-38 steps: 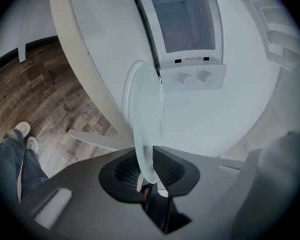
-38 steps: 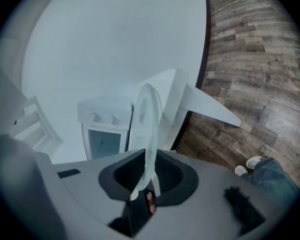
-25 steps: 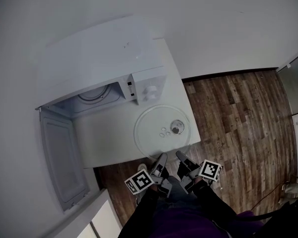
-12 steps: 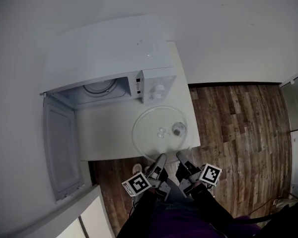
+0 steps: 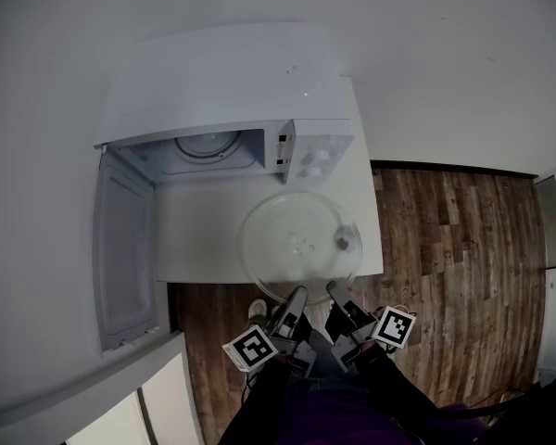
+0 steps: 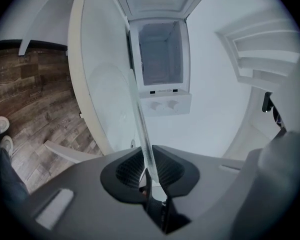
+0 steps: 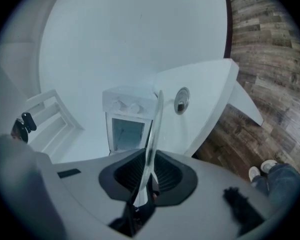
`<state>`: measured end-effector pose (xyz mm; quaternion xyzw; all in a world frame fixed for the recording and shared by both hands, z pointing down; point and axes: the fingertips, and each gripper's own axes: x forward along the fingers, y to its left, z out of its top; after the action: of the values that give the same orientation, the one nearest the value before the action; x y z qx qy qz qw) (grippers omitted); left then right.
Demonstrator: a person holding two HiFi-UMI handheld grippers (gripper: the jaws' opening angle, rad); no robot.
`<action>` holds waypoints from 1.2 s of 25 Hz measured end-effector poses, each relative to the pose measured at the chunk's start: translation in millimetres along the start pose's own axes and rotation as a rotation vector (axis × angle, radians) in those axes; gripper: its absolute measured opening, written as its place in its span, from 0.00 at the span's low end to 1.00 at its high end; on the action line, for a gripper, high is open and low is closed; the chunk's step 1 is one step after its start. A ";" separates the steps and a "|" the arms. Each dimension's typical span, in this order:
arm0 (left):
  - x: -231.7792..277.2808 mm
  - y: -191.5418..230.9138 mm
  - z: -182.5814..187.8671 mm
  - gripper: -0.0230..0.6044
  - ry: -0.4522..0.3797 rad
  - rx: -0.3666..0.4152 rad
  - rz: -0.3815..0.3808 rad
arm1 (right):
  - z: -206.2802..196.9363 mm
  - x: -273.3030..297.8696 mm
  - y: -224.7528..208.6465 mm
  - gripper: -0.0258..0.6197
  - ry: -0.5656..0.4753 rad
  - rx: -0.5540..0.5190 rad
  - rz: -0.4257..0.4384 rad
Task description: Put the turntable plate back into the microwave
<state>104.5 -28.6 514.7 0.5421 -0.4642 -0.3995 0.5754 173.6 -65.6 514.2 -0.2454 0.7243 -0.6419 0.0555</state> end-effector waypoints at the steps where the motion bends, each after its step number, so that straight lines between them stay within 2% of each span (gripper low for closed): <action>1: -4.4 -1.8 2.8 0.13 -0.015 0.001 0.000 | -3.4 2.2 4.0 0.13 0.014 -0.003 0.011; 8: -41.7 -14.3 29.6 0.12 -0.131 0.053 -0.003 | -35.3 25.1 32.0 0.13 0.132 -0.023 0.089; 13: -66.7 -19.2 52.0 0.13 -0.195 0.137 0.005 | -55.2 42.7 52.0 0.13 0.203 -0.052 0.122; 16: -75.0 -25.3 62.5 0.13 -0.231 0.160 0.001 | -60.3 52.4 67.4 0.13 0.228 -0.086 0.162; 20: -79.4 -36.7 78.4 0.13 -0.267 0.178 -0.008 | -63.5 65.4 81.6 0.13 0.239 -0.099 0.196; 24: -80.4 -44.1 93.8 0.14 -0.267 0.219 -0.014 | -65.6 78.3 91.9 0.13 0.244 -0.119 0.211; 30: -74.9 -52.1 119.7 0.14 -0.279 0.235 -0.038 | -61.8 100.7 105.0 0.13 0.218 -0.140 0.226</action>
<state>-27.7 8.4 453.0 0.5537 -0.5727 -0.4244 0.4305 31.4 -46.9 447.7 -0.0945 0.7919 -0.6025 0.0313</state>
